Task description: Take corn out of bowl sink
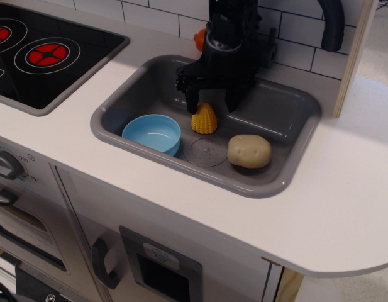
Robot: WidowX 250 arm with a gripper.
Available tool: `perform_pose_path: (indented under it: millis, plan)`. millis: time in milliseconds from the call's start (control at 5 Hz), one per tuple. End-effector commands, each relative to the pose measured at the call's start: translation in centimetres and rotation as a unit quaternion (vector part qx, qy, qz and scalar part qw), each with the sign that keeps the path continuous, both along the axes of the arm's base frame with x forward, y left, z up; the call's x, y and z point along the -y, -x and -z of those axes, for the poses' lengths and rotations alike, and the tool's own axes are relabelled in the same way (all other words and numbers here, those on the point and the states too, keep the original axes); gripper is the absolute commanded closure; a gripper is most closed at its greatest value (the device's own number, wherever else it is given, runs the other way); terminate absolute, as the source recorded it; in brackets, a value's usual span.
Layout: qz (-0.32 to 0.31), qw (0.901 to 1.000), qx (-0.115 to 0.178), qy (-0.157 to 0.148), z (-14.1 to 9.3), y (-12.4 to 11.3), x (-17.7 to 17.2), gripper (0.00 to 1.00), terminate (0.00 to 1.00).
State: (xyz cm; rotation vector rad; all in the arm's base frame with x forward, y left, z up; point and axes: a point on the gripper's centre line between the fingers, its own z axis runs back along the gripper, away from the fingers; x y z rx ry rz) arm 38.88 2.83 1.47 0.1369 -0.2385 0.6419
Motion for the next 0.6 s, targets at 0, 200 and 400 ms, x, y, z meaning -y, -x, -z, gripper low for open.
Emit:
perform_pose_path:
  millis: [0, 200, 400]
  plan:
    - [0.012, 0.9966, 0.081, -0.007, -5.91, -0.15, -1.43, 0.00, 0.00]
    - [0.012, 0.9966, 0.081, -0.007, -5.91, -0.15, -1.43, 0.00, 0.00]
    - [0.012, 0.9966, 0.081, -0.007, -5.91, -0.15, -1.43, 0.00, 1.00]
